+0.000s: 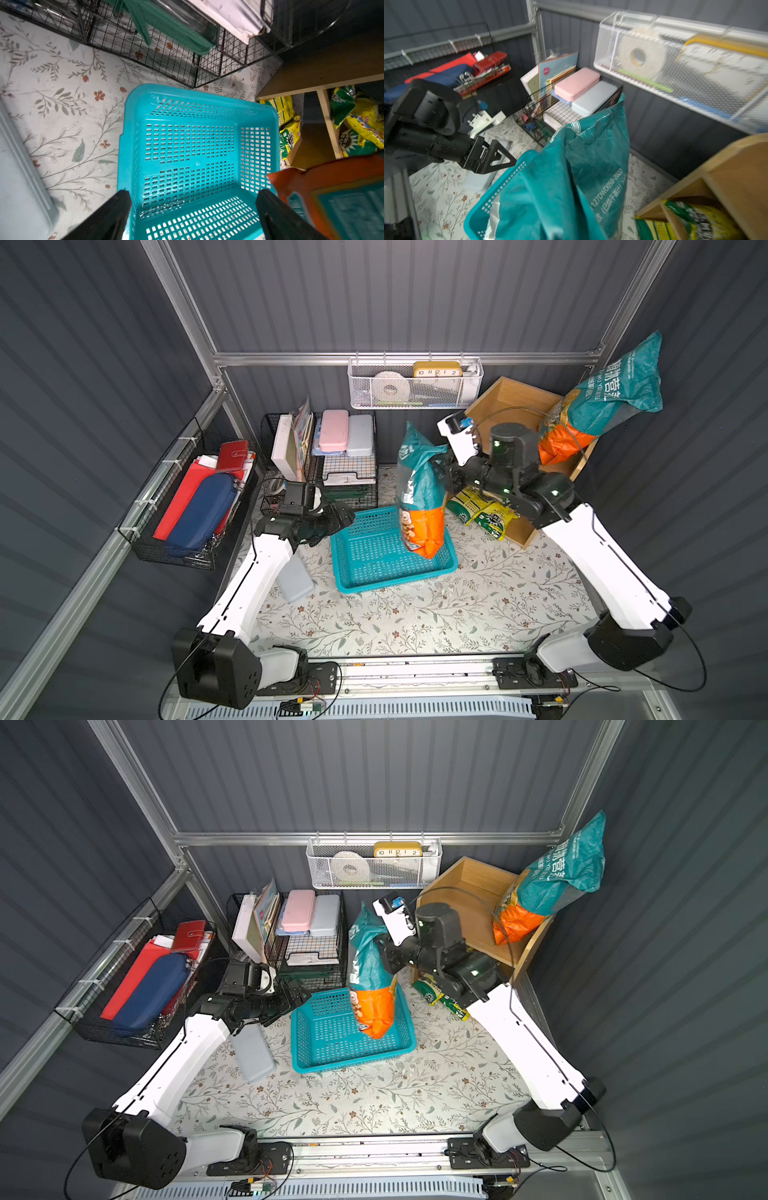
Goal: Take down the fertilizer bag from the shelf
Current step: Place the fertilizer bag in the storage box.
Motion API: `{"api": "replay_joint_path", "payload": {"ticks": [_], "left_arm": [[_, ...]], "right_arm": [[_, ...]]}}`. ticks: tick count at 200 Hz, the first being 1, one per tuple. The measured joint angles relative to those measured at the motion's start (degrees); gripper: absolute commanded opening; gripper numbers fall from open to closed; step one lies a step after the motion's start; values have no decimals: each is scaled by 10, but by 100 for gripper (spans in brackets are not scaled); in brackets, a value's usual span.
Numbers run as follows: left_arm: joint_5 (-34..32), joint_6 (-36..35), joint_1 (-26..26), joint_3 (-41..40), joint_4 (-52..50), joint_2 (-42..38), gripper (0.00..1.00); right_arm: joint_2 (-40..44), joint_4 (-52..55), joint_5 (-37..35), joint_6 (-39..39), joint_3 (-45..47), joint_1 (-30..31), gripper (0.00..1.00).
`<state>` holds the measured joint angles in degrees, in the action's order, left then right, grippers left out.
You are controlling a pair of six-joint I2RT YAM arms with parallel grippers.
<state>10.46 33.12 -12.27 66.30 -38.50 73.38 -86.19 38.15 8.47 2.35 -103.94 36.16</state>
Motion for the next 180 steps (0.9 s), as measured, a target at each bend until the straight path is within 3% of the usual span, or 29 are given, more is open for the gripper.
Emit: {"api": "replay_joint_path", "payload": {"ticks": [43, 98, 132, 173, 180], "left_arm": [[-13, 0, -1, -31, -22, -20, 99], [-26, 5, -1, -59, -33, -31, 99], [-35, 12, -1, -57, -34, -45, 99], [-36, 21, -1, -30, -36, -47, 100], [-34, 21, -1, -23, -35, -47, 99]], "right_arm": [[-66, -65, 53, -4, 50, 21, 0], [-122, -139, 23, 68, 69, 70, 0], [-77, -222, 22, 106, 230, 114, 0], [8, -351, -12, 80, 416, 182, 0], [16, -365, -16, 67, 431, 186, 11]]}}
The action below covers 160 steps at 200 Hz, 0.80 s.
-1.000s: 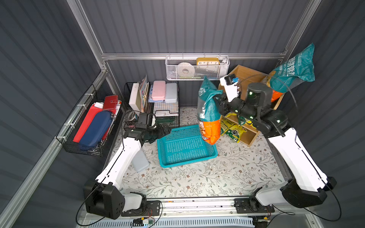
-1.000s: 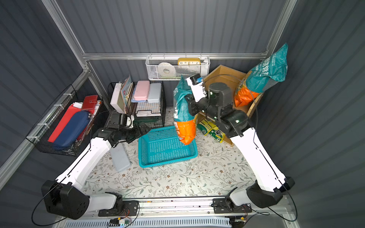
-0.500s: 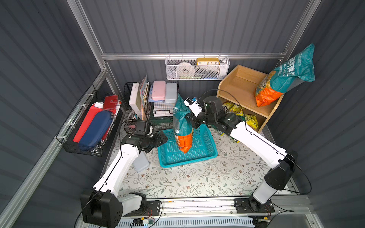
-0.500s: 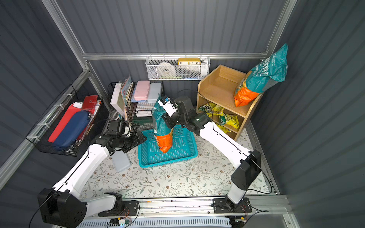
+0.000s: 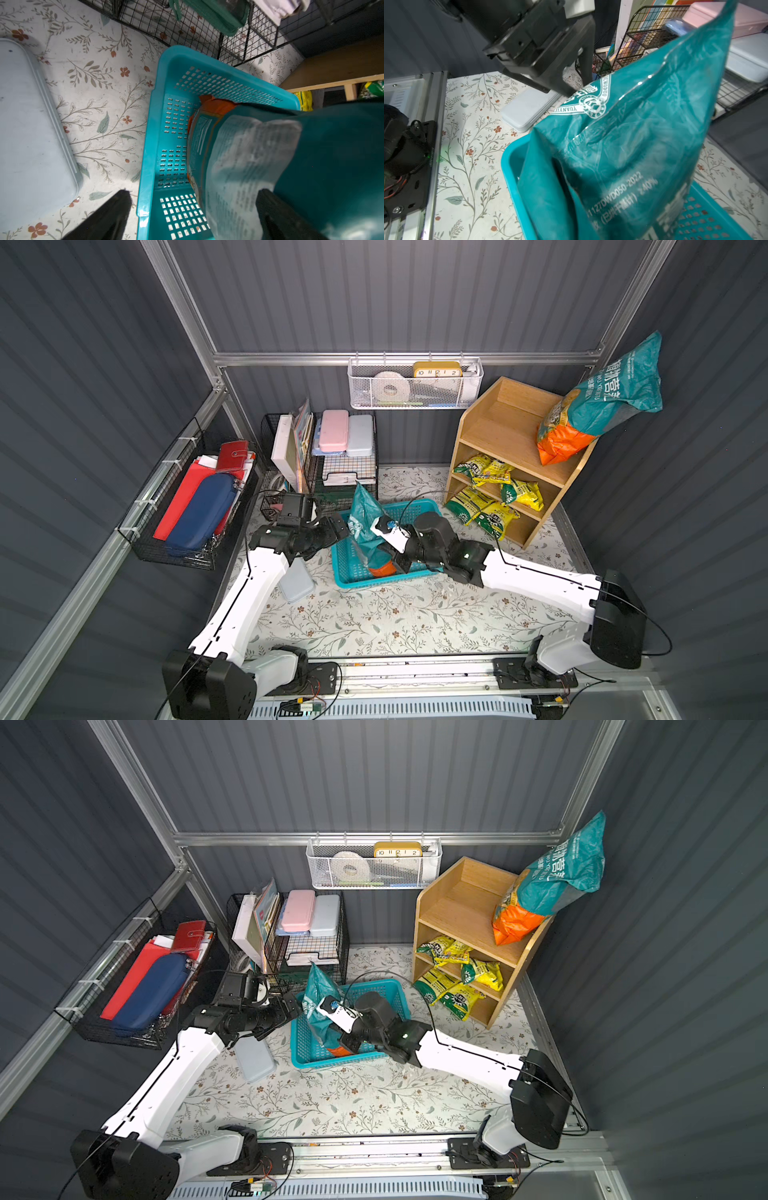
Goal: Take down the fertilizer bag from the shelf
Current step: Place the fertilizer bag in the storage box.
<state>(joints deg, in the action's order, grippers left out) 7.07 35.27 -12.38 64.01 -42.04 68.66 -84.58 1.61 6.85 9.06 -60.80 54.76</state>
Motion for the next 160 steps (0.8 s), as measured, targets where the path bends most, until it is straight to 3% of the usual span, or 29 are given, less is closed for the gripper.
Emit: {"api": "replay_joint_path", "payload": {"ticks": [14, 43, 56, 85, 118, 160], "left_arm": [[4, 1, 0, 14, 0, -1, 100], [6, 3, 0, 63, -3, -2, 100], [5, 3, 0, 84, -3, -6, 99], [6, 4, 0, 104, -3, -32, 100], [22, 8, -15, 128, -11, -28, 100], [-8, 8, -127, 150, -18, 14, 99]], "right_arm": [[12, -12, -2, -26, 15, 2, 34], [24, 16, -2, -61, 5, 4, 42], [29, 41, -5, -74, -11, 5, 60], [61, 93, -12, -83, -59, 5, 76], [132, 104, -35, -105, -85, -3, 84], [134, 145, -92, -183, -96, -94, 83]]}}
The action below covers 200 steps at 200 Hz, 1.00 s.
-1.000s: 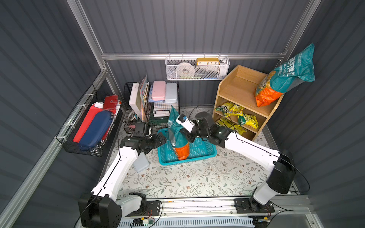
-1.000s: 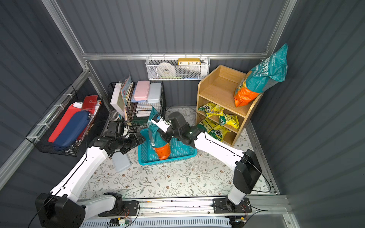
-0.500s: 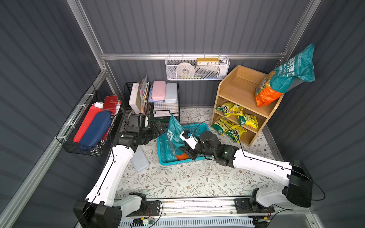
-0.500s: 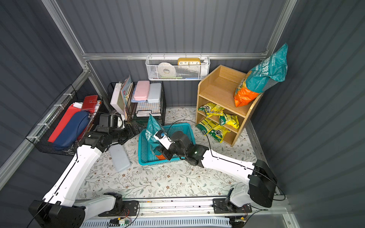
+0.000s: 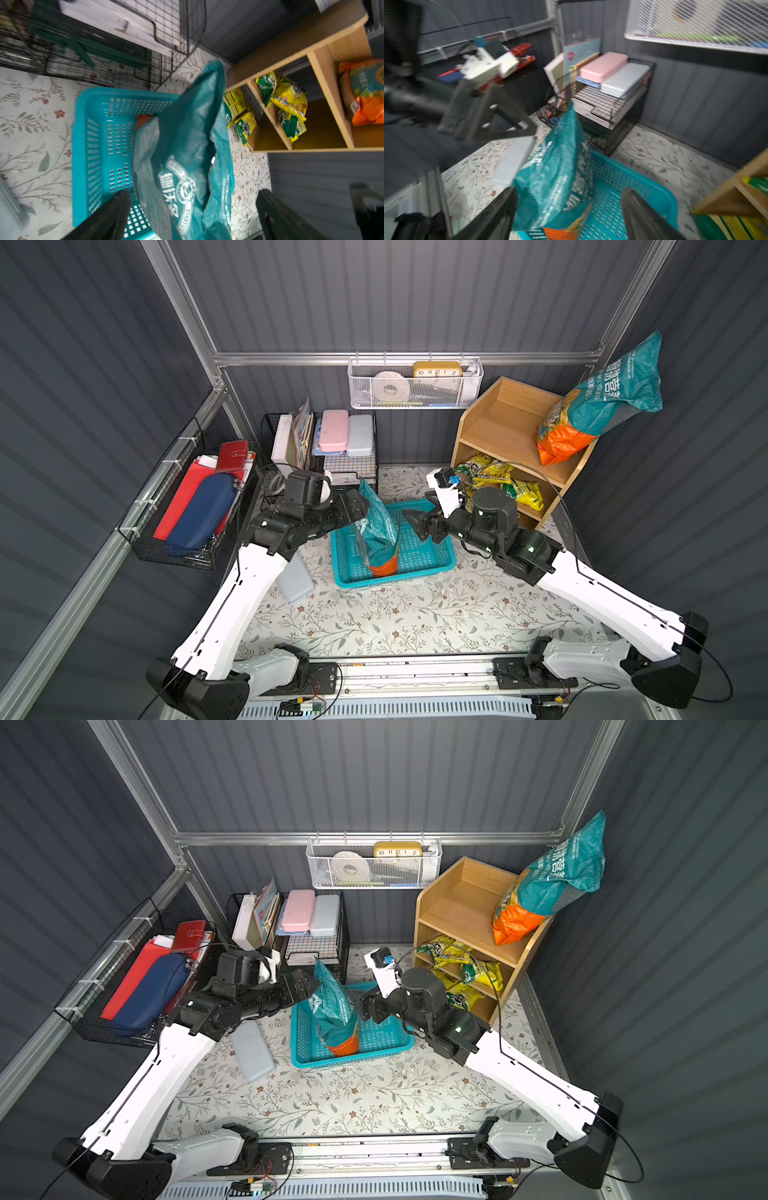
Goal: Take down the fertilizer bag from the shelf
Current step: Place the fertilizer bag in the storage box.
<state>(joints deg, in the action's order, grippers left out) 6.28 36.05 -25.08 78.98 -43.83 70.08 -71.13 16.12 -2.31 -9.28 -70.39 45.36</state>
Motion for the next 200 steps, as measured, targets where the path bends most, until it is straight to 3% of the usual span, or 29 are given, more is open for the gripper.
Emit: {"api": "replay_joint_path", "payload": {"ticks": [75, 100, 149, 200], "left_arm": [[-108, -7, -97, 28, -30, 73, 98], [-117, -11, -109, 35, -28, 98, 78], [-139, -24, -110, 31, -23, 104, 1], [-206, -42, -111, 28, -39, 92, 0]], "right_arm": [[-27, 49, -55, -59, 32, -21, 83], [-28, 49, -70, -63, 32, -23, 83], [-55, 74, -125, -70, 37, -29, 83], [-129, 116, -151, -90, 49, -41, 83]]}}
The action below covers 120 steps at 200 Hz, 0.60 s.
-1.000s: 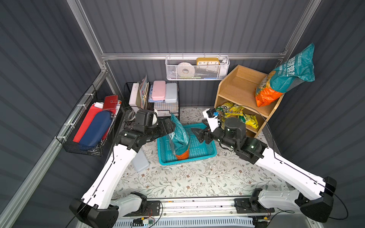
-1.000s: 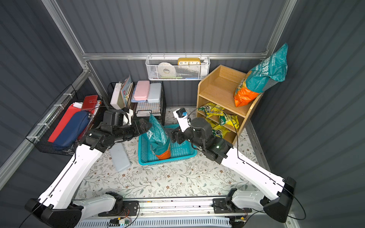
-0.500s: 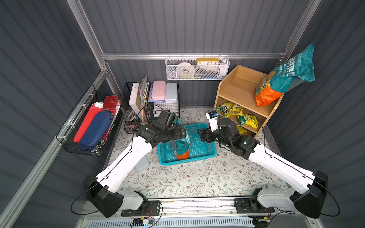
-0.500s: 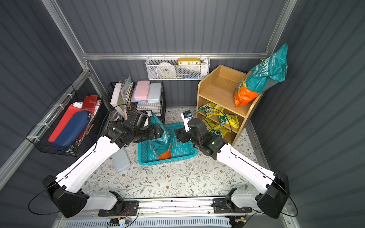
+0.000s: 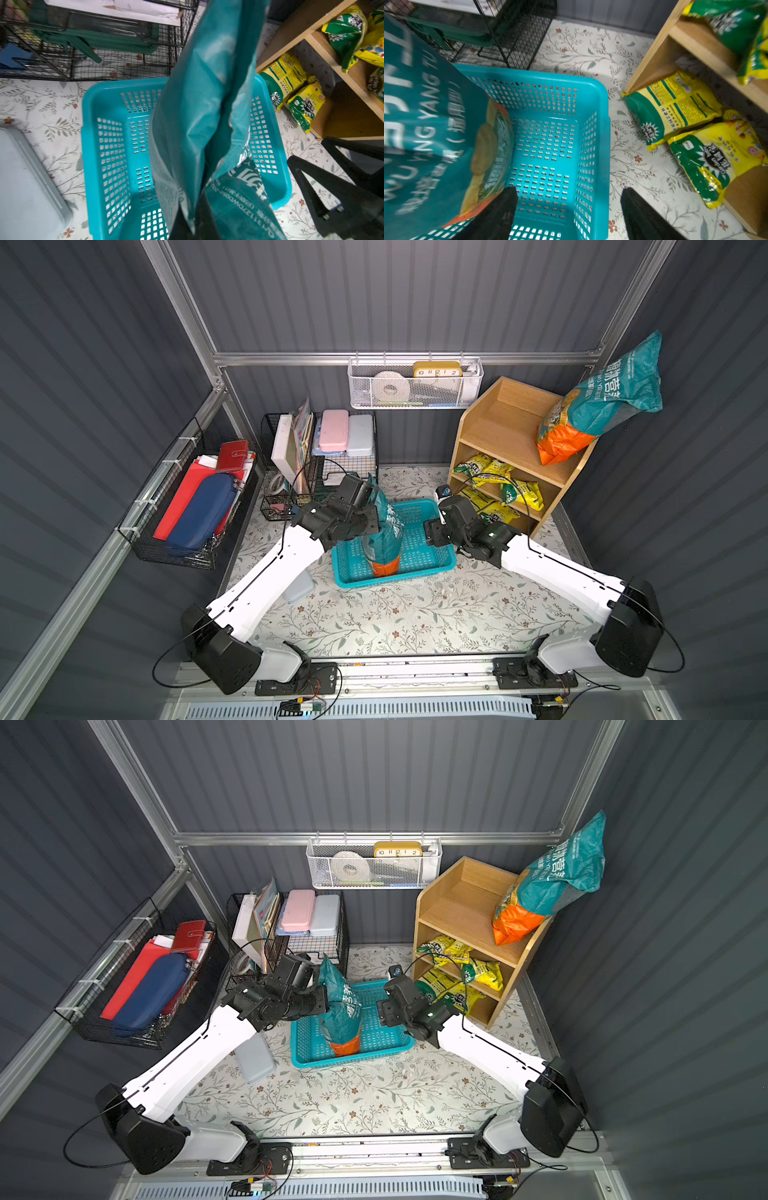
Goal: Take down the fertilizer bag from the shelf
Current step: Place the fertilizer bag in the storage box, then adjust the fertilizer bag in the storage box.
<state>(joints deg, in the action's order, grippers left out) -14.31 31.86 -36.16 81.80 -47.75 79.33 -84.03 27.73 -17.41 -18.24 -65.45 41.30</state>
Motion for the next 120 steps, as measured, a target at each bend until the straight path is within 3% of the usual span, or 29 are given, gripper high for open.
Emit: {"api": "replay_joint_path", "payload": {"ticks": [61, 120], "left_arm": [[-63, -33, 40, -62, -14, -74, 0], [-37, -58, 95, -113, 4, -128, 0]], "right_arm": [[-109, 61, 0, -26, -23, 0, 82], [-164, 125, -57, -43, -58, -3, 82]]}}
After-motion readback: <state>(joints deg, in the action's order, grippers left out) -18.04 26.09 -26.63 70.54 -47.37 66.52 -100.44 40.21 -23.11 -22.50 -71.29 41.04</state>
